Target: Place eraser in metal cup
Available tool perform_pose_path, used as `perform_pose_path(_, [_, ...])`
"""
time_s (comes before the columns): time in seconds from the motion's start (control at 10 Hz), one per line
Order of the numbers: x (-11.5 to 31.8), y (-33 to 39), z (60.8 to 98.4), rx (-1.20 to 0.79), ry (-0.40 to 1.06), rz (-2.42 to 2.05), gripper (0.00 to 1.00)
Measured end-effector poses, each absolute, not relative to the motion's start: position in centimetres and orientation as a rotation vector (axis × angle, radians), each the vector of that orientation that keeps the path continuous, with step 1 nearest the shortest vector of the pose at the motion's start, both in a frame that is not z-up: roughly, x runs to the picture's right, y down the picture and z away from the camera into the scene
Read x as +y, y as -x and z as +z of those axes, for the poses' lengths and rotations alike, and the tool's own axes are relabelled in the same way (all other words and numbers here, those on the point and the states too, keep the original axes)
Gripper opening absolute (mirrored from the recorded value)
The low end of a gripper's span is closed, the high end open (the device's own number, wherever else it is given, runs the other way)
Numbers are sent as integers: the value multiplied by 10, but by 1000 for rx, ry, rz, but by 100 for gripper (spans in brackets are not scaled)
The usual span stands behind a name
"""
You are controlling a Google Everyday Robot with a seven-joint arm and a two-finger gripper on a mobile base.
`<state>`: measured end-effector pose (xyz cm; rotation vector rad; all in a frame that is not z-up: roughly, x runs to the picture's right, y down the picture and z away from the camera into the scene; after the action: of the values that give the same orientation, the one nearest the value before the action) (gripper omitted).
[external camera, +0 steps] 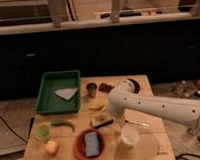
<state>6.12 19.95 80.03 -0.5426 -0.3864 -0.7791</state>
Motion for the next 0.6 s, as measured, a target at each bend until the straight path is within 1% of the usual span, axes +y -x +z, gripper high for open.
perform_pose_path(0.4, [199, -50, 810, -362, 588, -675, 80])
perform_pose_path(0.6, [206, -53, 817, -347, 611, -621, 80])
